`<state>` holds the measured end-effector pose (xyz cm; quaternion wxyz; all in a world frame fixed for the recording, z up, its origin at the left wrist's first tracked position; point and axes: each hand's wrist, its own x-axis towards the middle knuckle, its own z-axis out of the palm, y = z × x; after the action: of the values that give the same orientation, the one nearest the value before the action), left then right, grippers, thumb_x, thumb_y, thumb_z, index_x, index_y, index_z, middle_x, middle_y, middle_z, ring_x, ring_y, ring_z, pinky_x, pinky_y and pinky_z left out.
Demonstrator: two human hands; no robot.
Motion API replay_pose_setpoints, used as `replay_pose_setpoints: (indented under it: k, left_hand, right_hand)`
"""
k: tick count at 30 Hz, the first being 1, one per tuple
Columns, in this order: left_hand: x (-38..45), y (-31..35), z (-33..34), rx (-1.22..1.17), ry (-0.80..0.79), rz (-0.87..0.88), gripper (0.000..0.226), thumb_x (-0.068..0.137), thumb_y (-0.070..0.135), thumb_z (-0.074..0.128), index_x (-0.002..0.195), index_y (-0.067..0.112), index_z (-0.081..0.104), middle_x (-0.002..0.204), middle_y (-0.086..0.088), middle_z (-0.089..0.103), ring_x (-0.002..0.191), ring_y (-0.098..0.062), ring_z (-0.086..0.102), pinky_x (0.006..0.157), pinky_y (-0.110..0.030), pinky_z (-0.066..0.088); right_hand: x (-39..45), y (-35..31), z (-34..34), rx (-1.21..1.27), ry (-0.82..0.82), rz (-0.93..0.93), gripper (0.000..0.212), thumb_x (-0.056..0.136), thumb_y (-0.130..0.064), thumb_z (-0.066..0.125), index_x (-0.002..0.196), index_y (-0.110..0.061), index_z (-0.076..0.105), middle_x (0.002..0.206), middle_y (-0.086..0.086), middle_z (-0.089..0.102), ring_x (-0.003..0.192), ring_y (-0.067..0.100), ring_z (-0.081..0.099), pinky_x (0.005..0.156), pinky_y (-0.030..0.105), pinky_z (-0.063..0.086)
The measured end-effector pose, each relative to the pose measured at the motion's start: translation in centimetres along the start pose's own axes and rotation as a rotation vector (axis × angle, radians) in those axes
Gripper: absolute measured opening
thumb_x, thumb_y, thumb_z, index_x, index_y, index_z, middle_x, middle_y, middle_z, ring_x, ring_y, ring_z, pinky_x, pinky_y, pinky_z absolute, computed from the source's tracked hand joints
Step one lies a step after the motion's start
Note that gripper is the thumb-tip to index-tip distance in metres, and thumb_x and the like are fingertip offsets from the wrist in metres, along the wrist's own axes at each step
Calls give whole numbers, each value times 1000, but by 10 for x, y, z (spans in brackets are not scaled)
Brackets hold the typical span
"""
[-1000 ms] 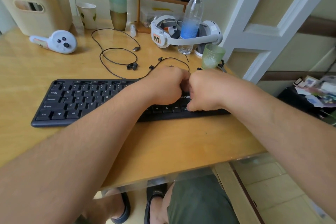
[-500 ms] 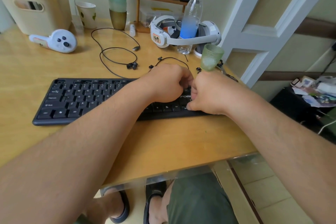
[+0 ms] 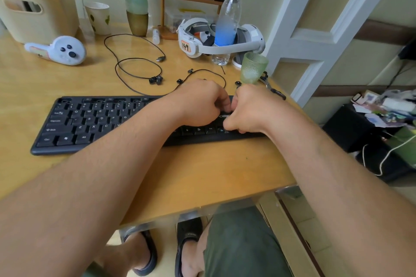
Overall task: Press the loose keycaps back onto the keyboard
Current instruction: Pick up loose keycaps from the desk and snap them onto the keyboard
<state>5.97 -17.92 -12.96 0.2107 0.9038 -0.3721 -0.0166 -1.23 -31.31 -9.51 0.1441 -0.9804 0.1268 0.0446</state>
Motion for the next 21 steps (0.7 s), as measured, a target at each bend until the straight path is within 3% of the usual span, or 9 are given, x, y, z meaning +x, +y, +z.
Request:
replay_pose_setpoints:
  k: [2, 5, 8, 13, 18, 21]
  left_hand:
    - [0, 1, -1, 17, -7, 3, 31, 92, 14, 57, 103, 36, 76, 94, 15, 68, 95, -13, 59, 80, -28, 47]
    - [0, -1, -4, -13, 12, -11, 29, 91, 15, 58, 95, 40, 73, 85, 21, 62, 85, -9, 55, 77, -29, 44]
    - [-1, -2, -6, -40, 39, -7, 32, 91, 15, 57, 98, 41, 74, 88, 22, 63, 89, -9, 55, 81, -31, 46]
    - [-1, -3, -4, -43, 44, 7, 34, 91, 14, 56, 94, 44, 71, 94, 19, 67, 90, -6, 56, 84, -31, 48]
    - [0, -4, -3, -43, 28, 4, 35, 92, 13, 56, 103, 41, 75, 85, 26, 60, 78, 8, 50, 66, -18, 37]
    - [0, -5, -4, -47, 21, 13, 33, 93, 14, 58, 106, 40, 75, 86, 28, 59, 79, 11, 50, 63, -9, 33]
  right_hand:
    - [1, -1, -3, -74, -18, -44, 24, 68, -19, 81, 90, -15, 71, 81, 8, 76, 84, 27, 75, 73, 42, 63]
    - [-2, 9, 0, -83, 22, -109, 21, 74, -23, 86, 88, -23, 71, 87, -1, 71, 80, 17, 68, 64, 33, 57]
    - [-9, 25, 9, 7, 66, -135, 20, 79, -36, 88, 92, -30, 75, 88, -12, 70, 82, 6, 64, 64, 23, 49]
    - [-17, 36, 24, 42, 127, -252, 11, 86, -35, 82, 92, -36, 73, 86, -18, 66, 79, -4, 57, 63, 13, 38]
    - [-19, 39, 27, 19, 128, -344, 11, 89, -33, 79, 96, -40, 74, 80, -21, 57, 75, -5, 52, 62, 11, 32]
    - [-18, 44, 23, 5, 86, -396, 21, 87, -30, 81, 105, -39, 75, 92, -17, 61, 78, -2, 56, 67, 10, 35]
